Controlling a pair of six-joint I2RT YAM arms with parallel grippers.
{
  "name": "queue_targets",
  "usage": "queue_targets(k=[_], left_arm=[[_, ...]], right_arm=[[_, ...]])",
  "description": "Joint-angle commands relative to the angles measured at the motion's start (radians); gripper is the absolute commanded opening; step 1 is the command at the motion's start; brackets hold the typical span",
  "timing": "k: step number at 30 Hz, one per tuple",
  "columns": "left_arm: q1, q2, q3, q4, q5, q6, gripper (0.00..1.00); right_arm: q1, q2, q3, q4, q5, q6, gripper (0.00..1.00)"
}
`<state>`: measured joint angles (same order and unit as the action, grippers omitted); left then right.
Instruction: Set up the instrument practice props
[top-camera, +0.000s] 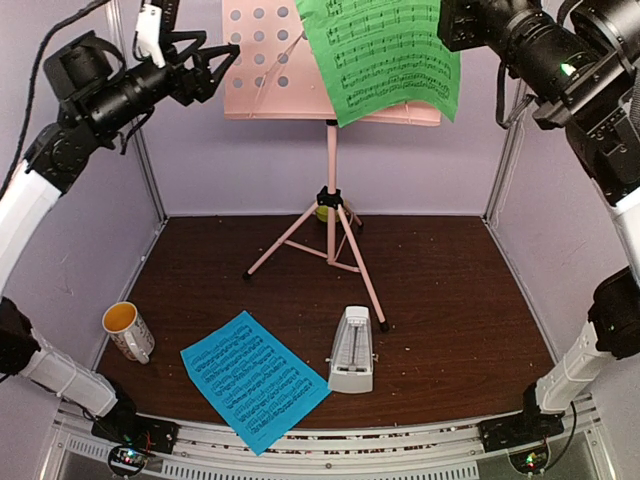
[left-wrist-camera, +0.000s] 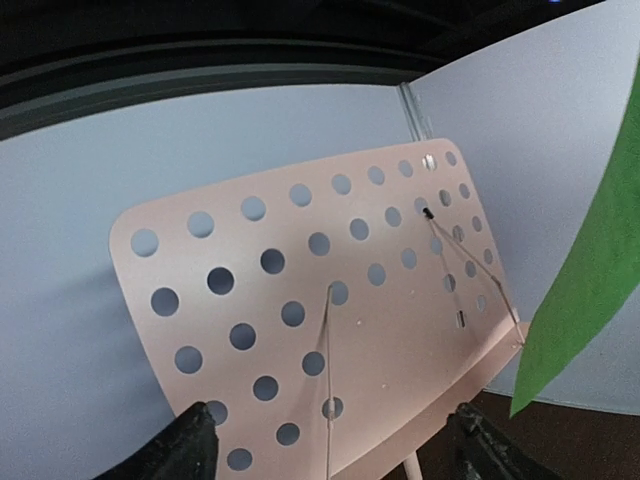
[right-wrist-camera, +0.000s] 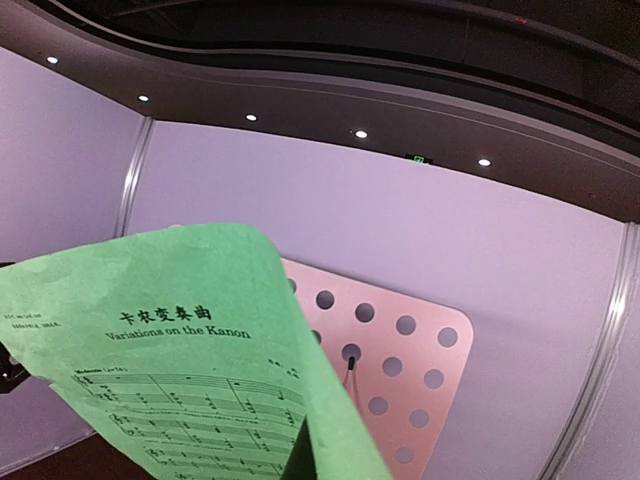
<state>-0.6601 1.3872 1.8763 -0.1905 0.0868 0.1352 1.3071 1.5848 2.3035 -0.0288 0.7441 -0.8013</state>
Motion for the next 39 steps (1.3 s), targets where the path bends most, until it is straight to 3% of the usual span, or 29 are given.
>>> queue_targets(k=[1, 4, 8, 13, 19, 21, 25, 29, 30, 33, 34, 39], left_arm=[[0.001, -0.156, -0.182, -0.037, 0.242, 0.011, 0.88], [-0.024, -0.273, -0.377, 0.046, 0.378, -0.045, 0.97], [-0.105, -0.355, -0.534, 0.149, 0.378, -0.041, 0.98], [-0.213, -0.277, -0.451, 0.096, 0.290, -0.008, 0.98], [-0.226, -0.201, -0.372, 0.164, 0.320, -0.099, 0.96], [-0.226, -0.193, -0.362, 0.204, 0.359, -0.147, 0.85], [-0.227, -0.189, -0.378, 0.297, 0.425, -0.237, 0.51], [-0.227, -0.178, -0.406, 0.351, 0.427, -0.304, 0.00], [-0.227, -0.175, -0.405, 0.354, 0.423, -0.323, 0.00], [-0.226, -0.177, -0.423, 0.424, 0.444, -0.415, 0.00], [-0.224, -0.176, -0.422, 0.443, 0.452, -0.440, 0.00], [-0.217, -0.139, -0.358, 0.428, 0.502, -0.528, 0.00]], right_arm=[[0.047, -0.043, -0.031, -0.245, -0.037, 0.147, 0.00], [0.062, -0.100, -0.092, -0.310, -0.088, 0.253, 0.00], [0.065, -0.185, -0.182, -0.370, -0.195, 0.398, 0.00], [0.067, -0.223, -0.231, -0.454, -0.309, 0.533, 0.00], [0.067, -0.252, -0.329, -0.509, -0.428, 0.603, 0.00], [0.066, -0.255, -0.343, -0.527, -0.445, 0.625, 0.00], [0.067, -0.271, -0.388, -0.531, -0.505, 0.645, 0.00], [0.059, -0.303, -0.444, -0.489, -0.545, 0.671, 0.00], [0.054, -0.316, -0.471, -0.465, -0.555, 0.683, 0.00], [0.014, -0.386, -0.603, -0.347, -0.610, 0.753, 0.32], [0.000, -0.410, -0.654, -0.295, -0.631, 0.781, 0.38], [-0.038, -0.464, -0.769, -0.177, -0.683, 0.854, 0.29]])
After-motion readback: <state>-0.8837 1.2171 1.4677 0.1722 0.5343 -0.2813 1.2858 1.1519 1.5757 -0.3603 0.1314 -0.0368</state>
